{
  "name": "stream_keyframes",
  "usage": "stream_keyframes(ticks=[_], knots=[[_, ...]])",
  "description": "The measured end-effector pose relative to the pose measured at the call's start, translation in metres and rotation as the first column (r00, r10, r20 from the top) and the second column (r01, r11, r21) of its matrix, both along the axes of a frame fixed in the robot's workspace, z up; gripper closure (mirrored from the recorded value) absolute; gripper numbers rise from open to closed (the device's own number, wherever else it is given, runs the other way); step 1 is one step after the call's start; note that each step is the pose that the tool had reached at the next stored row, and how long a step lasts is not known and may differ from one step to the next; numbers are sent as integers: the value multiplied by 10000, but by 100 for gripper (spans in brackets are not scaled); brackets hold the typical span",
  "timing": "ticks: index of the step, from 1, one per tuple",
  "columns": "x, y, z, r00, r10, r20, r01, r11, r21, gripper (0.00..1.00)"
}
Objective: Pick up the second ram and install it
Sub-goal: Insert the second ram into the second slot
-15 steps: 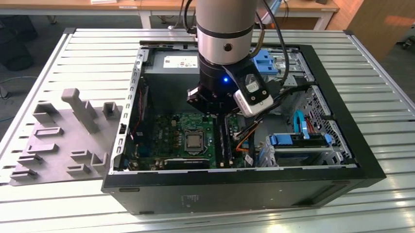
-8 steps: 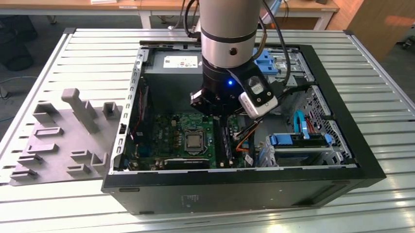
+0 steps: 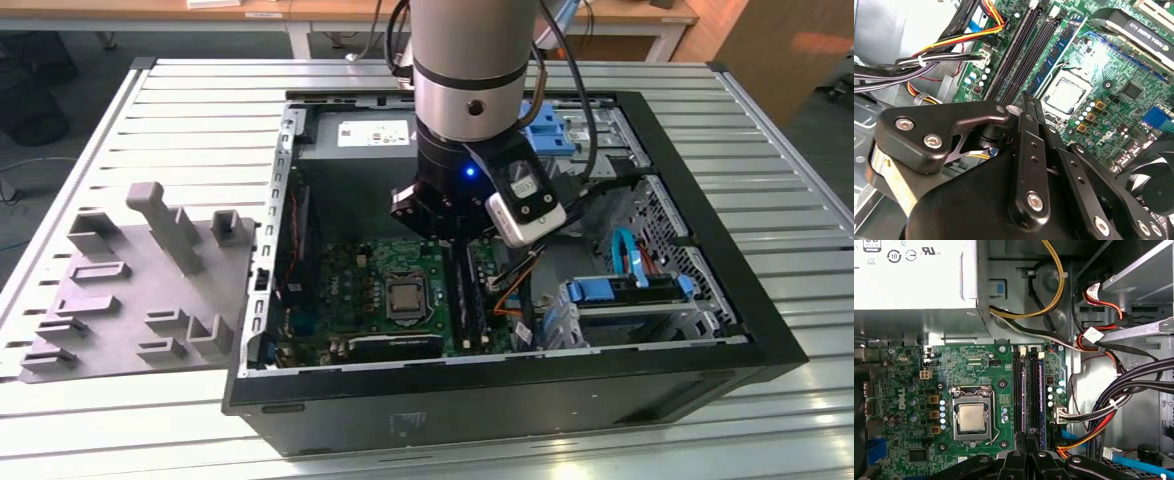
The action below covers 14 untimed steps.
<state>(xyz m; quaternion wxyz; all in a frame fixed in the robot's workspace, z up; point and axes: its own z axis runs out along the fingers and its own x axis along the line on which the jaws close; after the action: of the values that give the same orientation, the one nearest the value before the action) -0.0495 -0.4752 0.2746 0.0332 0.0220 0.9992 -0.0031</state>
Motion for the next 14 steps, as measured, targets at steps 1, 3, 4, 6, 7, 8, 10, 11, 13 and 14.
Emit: stream_keyframes(ticks=[1, 3, 4, 6, 7, 8, 10, 11, 13, 14], knots=[[0, 0, 0, 10000, -3, 0, 3, 10000, 0, 88], [0, 0, 0, 10000, -27, 0, 27, 10000, 0, 88], [0, 0, -1, 10000, -30, 0, 30, 10000, 0, 88], [0, 0, -1, 10000, -58, 0, 58, 10000, 1, 88], [0, 0, -1, 10000, -61, 1, 61, 10000, 0, 88], [0, 0, -1, 10000, -64, 0, 64, 10000, 0, 88], [0, 0, -1, 10000, -70, 0, 70, 10000, 0, 88], [0, 0, -1, 10000, -73, 0, 73, 10000, 0, 88], [0, 0, -2, 10000, -79, 0, 79, 10000, 0, 88], [0, 0, -2, 10000, -82, 0, 82, 10000, 0, 88]])
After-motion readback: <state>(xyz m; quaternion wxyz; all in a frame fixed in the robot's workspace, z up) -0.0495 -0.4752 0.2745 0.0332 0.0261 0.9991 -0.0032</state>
